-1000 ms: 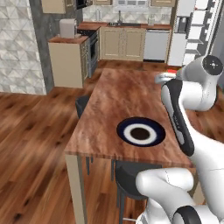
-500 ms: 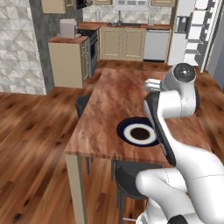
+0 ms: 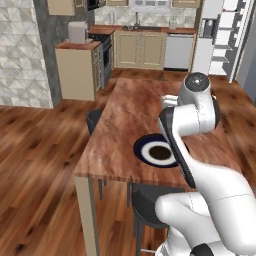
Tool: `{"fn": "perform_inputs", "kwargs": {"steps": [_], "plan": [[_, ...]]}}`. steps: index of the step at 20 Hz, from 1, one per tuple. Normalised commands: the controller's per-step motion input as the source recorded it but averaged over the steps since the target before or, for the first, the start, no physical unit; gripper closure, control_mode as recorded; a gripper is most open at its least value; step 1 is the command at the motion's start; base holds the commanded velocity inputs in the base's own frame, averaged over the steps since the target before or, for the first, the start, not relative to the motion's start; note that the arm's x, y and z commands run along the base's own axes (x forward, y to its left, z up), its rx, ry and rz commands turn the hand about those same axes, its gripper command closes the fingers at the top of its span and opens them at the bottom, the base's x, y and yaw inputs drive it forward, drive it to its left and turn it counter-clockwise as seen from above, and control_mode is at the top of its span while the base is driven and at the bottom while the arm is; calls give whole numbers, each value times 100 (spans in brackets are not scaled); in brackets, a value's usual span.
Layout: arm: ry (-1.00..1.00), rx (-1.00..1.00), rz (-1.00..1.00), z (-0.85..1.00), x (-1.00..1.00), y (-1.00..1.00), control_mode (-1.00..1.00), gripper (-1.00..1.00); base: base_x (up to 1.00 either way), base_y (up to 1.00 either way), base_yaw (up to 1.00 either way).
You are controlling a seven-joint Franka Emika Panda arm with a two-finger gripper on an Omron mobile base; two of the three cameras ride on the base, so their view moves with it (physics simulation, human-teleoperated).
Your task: Take the cheese, fish, and squash from the fridge and place them on the plate on the dining counter to create an appetizer plate.
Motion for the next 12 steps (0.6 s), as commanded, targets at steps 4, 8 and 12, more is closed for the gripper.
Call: {"fn": "perform_inputs", "kwargs": {"steps": [4,8,12], "plan": [[14,4,-1,-35,-4,0,-100,100,0,0,0],[10,2,0,-52,-2,0,-100,100,0,0,0],[9,3,0,-52,0,0,-100,100,0,0,0]]}}
